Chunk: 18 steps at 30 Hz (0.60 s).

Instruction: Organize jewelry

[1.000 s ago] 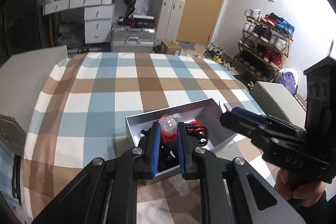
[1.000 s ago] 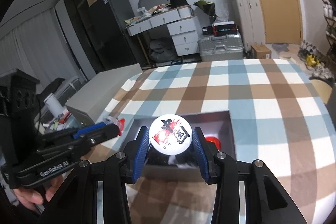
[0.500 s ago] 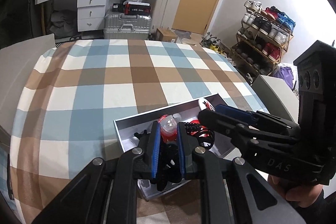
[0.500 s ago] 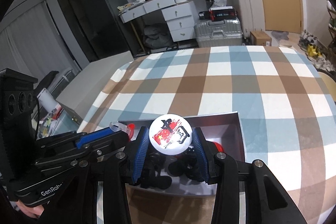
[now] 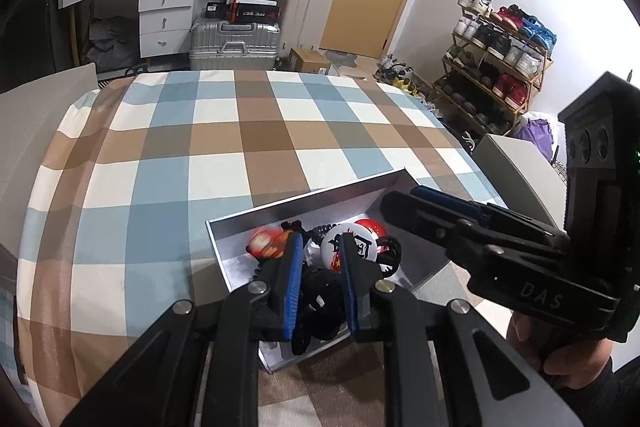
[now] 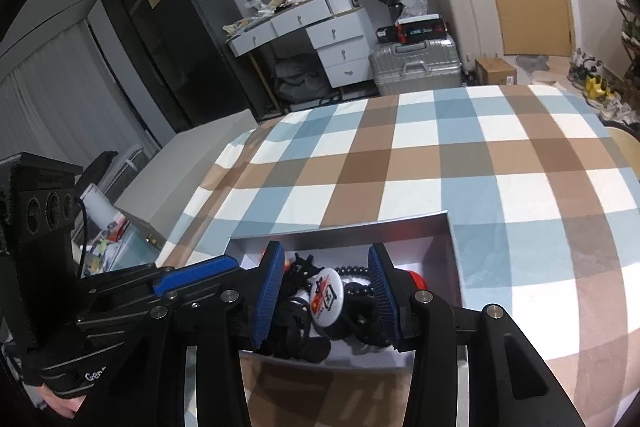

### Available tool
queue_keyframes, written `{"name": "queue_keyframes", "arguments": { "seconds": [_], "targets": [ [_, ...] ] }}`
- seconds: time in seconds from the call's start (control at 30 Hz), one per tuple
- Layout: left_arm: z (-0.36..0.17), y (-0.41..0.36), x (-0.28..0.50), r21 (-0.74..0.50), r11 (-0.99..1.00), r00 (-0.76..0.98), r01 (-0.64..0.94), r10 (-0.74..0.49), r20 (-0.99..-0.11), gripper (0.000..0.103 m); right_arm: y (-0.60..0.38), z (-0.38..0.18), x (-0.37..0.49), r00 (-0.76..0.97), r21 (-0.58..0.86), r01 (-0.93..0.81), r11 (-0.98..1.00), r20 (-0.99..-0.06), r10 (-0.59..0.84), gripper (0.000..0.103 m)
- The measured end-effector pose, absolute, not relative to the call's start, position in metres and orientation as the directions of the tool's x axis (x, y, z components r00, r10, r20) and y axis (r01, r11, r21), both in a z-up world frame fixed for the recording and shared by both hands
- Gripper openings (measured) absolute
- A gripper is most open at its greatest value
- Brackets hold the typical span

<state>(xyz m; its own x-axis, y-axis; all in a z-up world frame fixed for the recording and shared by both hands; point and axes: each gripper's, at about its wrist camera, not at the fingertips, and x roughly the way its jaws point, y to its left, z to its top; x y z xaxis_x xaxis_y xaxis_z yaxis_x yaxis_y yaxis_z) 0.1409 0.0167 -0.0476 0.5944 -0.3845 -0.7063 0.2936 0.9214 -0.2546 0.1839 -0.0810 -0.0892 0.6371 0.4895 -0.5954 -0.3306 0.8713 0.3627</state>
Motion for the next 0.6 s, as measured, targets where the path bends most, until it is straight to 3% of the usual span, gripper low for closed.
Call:
{"name": "queue_keyframes", "arguments": {
  "seconds": [0.17, 0.33, 0.43, 0.5, 0.6],
  "targets": [
    [-0.040, 0.017, 0.134, -0.224, 0.934, 0.626, 0.278, -0.353, -0.695, 0.015, -0.082, -0.083, 0.175, 0.659, 0.341, -0.336, 0.878, -0.580, 0.478, 0.043],
    [-0.029, 0.020, 0.126, -0.192, 0.950, 0.684, 0.247, -0.312, -0.659, 0.048, -0.083, -0.071, 0.163, 0.695, 0.325, -0.343, 0.881, -0.543, 0.471, 0.044],
    [-0.020, 0.025, 0.120, -0.188, 0.957, 0.724, 0.222, -0.291, -0.625, 0.067, -0.085, -0.063, 0.152, 0.729, 0.297, -0.350, 0.888, -0.509, 0.457, 0.053],
    [-0.016, 0.025, 0.115, -0.179, 0.960, 0.744, 0.216, -0.281, -0.606, 0.076, -0.085, -0.060, 0.141, 0.767, 0.247, -0.338, 0.908, -0.488, 0.418, 0.066],
    [-0.010, 0.023, 0.105, -0.135, 0.971, 0.786, 0.198, -0.240, -0.570, 0.081, -0.087, -0.058, 0.127, 0.797, 0.210, -0.334, 0.919, -0.457, 0.395, 0.070]
  ]
}}
